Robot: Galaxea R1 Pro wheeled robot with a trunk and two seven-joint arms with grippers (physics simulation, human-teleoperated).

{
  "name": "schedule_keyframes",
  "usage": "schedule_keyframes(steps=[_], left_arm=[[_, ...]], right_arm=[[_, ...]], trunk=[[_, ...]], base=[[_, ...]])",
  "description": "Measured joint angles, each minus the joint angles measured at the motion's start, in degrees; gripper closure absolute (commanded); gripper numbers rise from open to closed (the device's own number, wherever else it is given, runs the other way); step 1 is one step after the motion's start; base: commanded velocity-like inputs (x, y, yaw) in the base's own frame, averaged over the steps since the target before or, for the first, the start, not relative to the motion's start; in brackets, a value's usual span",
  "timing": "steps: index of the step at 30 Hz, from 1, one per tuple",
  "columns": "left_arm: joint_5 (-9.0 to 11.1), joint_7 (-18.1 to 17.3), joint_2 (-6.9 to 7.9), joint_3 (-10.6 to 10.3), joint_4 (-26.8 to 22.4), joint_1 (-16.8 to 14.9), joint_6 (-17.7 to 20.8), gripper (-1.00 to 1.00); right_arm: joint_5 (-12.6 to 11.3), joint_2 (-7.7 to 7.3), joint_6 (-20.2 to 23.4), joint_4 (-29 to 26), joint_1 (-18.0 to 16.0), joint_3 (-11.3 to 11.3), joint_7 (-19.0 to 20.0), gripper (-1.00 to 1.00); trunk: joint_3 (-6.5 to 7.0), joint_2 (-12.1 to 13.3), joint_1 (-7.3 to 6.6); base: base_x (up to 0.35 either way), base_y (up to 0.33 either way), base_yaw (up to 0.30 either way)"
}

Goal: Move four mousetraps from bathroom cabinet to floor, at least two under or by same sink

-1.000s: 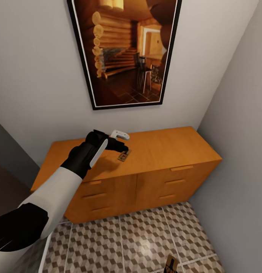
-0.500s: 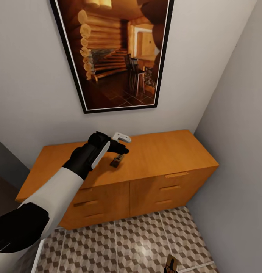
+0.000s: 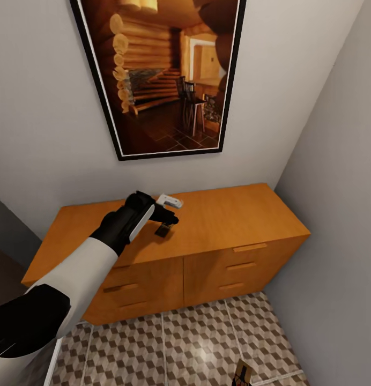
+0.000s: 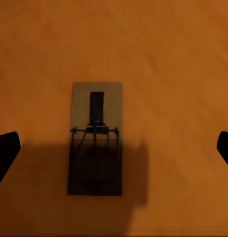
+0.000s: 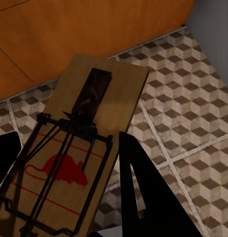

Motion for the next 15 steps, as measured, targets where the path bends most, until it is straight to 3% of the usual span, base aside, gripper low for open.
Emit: schedule_keyframes(steps=[15], left_arm=[[-0.1, 0.0, 0.52, 0.0, 1.6, 0.0, 0.0, -1.0]], right_arm=[[0.0, 0.0, 0.0, 0.0, 0.0, 0.0, 0.0, 1.0]], trunk=[[0.0, 0.0, 0.0]], base=[[0.0, 0.0, 0.0]])
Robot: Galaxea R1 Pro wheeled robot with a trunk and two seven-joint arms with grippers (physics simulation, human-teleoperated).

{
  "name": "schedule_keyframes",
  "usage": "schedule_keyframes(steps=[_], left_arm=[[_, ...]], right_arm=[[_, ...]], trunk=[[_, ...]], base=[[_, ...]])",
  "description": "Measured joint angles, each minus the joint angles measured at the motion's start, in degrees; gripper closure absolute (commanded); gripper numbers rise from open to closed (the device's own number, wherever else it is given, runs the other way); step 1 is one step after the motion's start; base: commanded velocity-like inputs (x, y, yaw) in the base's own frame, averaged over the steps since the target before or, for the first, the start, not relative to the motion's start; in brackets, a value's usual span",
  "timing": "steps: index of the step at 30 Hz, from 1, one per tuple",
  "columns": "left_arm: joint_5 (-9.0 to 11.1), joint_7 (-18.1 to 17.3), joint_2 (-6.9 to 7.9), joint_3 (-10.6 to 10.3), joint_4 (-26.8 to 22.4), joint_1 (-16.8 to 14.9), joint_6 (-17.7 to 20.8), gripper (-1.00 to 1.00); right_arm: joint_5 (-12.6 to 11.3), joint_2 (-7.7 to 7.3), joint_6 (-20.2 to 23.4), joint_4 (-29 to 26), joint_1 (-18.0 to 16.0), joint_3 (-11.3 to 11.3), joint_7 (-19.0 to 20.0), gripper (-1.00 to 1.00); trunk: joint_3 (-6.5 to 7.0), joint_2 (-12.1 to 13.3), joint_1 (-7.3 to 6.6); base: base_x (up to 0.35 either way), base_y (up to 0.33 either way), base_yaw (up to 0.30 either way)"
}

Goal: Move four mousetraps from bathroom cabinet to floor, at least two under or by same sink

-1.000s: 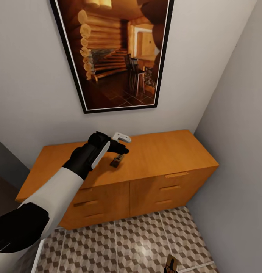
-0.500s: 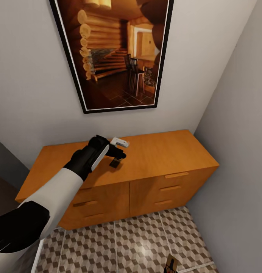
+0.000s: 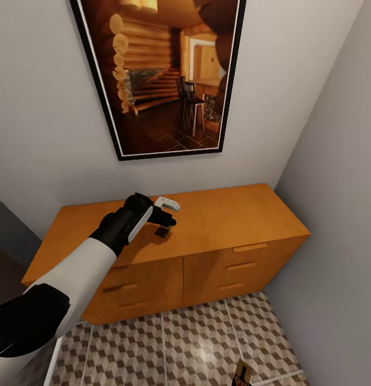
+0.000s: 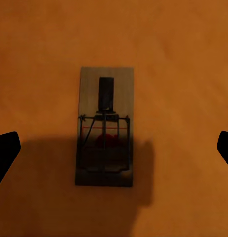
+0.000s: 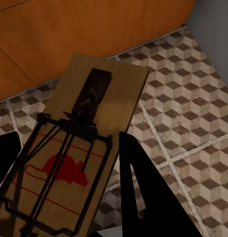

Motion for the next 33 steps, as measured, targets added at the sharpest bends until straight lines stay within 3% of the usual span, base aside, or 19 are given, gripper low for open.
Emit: schedule_keyframes(steps=[8, 21, 33], left_arm=[[0.0, 0.0, -0.01, 0.0, 0.1, 0.0, -0.1, -1.0], [-0.1, -0.1, -0.16, 0.0, 3.5, 0.0, -4.5, -1.0], [-0.1, -0.1, -0.17, 0.0, 4.6, 0.0, -4.9, -1.0]], right_arm=[[0.0, 0.0, 0.0, 0.0, 0.0, 0.0, 0.0, 1.0], [0.0, 0.0, 0.0, 0.0, 0.0, 0.0, 0.0, 1.0], [0.0, 0.0, 0.0, 0.0, 0.0, 0.0, 0.0, 1.0]], trunk=[[0.0, 0.0, 0.0], [0.0, 0.0, 0.0], [0.0, 0.0, 0.0]], base=[[0.0, 0.0, 0.0], [0.0, 0.0, 0.0], [0.0, 0.0, 0.0]])
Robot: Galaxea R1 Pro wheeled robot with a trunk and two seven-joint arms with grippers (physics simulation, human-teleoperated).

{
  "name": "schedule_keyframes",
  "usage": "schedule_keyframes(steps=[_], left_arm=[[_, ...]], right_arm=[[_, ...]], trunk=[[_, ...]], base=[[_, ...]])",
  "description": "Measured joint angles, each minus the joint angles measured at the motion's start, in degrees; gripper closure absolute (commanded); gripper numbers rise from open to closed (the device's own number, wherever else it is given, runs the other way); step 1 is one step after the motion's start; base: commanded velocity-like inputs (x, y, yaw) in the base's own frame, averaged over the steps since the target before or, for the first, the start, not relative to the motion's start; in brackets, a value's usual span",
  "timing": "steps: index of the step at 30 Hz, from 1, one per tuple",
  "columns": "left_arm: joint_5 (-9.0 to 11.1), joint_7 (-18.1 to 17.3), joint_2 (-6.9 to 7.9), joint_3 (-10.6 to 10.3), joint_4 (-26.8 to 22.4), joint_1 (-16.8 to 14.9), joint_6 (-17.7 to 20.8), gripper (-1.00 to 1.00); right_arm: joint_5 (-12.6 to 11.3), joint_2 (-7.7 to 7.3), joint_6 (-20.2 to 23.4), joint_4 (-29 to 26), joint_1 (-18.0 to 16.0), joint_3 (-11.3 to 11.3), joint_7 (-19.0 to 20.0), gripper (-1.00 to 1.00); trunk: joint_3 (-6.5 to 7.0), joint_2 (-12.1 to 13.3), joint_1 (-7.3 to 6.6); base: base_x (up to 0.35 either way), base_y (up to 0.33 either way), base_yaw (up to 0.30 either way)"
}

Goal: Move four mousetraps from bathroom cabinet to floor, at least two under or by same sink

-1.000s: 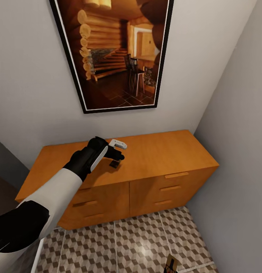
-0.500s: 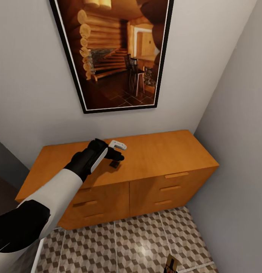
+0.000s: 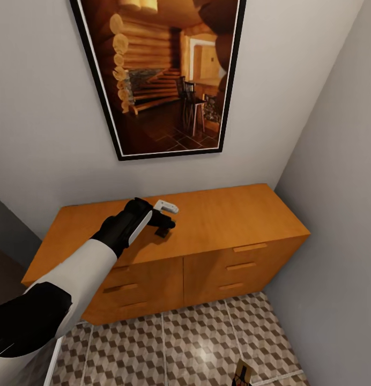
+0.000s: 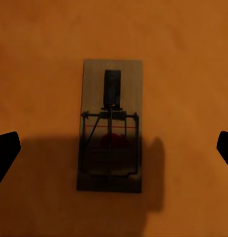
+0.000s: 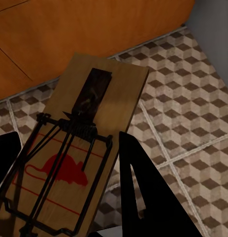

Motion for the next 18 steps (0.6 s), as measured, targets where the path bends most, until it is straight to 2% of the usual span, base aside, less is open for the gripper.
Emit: schedule_keyframes(steps=[11, 18], left_arm=[[0.0, 0.0, -0.05, 0.0, 0.5, 0.0, -0.1, -1.0], [-1.2, 0.0, -0.14, -0.1, 0.5, 0.0, -0.1, -1.0]], right_arm=[[0.0, 0.0, 0.0, 0.0, 0.0, 0.0, 0.0, 1.0], [0.0, 0.0, 0.0, 0.0, 0.0, 0.0, 0.0, 1.0]], trunk=[[0.0, 0.0, 0.0], [0.0, 0.0, 0.0]], base=[[0.0, 0.0, 0.0], [0.0, 0.0, 0.0]])
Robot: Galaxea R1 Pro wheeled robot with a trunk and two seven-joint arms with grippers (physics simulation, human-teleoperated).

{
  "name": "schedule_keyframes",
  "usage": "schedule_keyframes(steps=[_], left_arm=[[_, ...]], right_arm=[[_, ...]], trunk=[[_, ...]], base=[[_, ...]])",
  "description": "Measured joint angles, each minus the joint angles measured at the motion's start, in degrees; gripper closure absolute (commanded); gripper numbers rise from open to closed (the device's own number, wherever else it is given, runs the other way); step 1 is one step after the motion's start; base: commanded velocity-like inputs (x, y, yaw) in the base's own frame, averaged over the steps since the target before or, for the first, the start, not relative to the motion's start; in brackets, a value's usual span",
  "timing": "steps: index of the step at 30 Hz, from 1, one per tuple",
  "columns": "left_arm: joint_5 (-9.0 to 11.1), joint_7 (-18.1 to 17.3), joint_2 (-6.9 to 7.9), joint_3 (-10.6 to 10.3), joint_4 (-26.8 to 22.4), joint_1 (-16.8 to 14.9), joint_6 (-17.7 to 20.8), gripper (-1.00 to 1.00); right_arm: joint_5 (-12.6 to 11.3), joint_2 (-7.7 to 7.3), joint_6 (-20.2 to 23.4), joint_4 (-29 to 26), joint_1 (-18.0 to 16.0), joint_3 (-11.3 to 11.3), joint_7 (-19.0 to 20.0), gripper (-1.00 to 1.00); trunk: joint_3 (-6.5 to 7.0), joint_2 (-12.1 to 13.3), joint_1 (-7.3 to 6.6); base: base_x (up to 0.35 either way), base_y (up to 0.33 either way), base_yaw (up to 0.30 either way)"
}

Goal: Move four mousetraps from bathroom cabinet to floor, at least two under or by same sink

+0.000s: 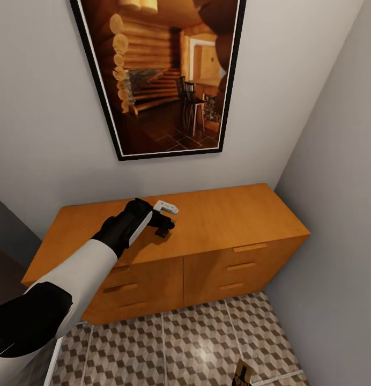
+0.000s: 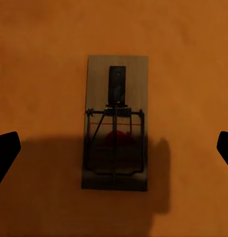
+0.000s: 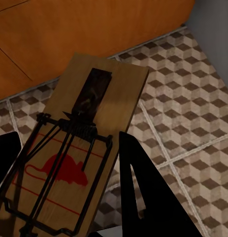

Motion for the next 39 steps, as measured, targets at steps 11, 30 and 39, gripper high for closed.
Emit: schedule_keyframes(steps=[11, 30, 39], left_arm=[[-2.9, 0.1, -0.55, -0.1, 0.0, 0.0, 0.0, -1.0], [-3.3, 0.1, -0.87, -0.1, 0.8, 0.0, 0.0, -1.0], [-3.5, 0.2, -1.12, -0.4, 1.8, 0.0, 0.0, -1.0]], right_arm=[[0.0, 0.0, 0.0, 0.0, 0.0, 0.0, 0.0, 1.0], [0.0, 0.0, 0.0, 0.0, 0.0, 0.0, 0.0, 1.0], [0.0, 0.0, 0.0, 0.0, 0.0, 0.0, 0.0, 1.0]], trunk=[[0.0, 0.0, 0.0], [0.0, 0.0, 0.0], [0.0, 0.0, 0.0]], base=[[0.0, 0.0, 0.0], [0.0, 0.0, 0.0], [0.0, 0.0, 0.0]])
